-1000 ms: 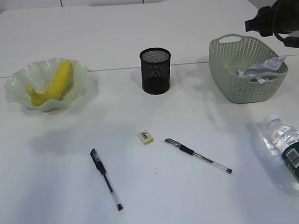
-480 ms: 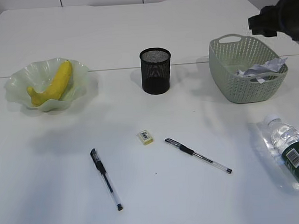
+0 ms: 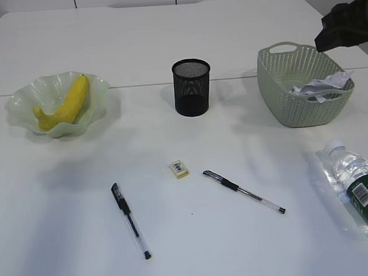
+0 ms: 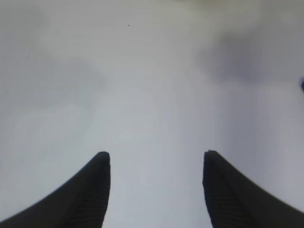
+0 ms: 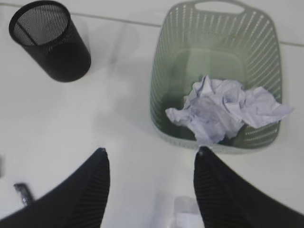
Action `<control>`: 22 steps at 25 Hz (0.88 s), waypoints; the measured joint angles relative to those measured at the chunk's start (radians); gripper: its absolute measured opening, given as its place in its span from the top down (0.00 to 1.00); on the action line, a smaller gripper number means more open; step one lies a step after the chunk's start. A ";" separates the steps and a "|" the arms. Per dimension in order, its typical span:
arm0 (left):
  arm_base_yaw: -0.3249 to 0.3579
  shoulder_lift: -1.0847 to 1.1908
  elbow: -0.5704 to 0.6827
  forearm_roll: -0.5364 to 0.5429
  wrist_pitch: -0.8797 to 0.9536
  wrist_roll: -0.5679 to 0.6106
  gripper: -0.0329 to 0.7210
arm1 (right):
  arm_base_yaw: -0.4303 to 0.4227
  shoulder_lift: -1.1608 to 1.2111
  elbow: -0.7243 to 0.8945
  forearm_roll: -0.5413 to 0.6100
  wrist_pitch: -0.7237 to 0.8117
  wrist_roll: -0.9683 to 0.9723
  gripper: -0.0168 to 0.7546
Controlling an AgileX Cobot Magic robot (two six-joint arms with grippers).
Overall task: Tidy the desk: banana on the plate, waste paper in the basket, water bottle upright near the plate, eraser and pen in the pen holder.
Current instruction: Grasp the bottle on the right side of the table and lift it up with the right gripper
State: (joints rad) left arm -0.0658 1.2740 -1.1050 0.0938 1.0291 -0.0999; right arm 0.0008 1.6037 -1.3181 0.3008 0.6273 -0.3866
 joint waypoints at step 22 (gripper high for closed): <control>0.000 0.000 0.000 -0.031 0.002 0.000 0.37 | 0.000 -0.105 0.000 -0.133 0.550 0.133 0.42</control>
State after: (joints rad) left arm -0.0658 1.2740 -1.1050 0.0628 1.0314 -0.0999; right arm 0.0008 1.4987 -1.3181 0.1673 1.1776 -0.2534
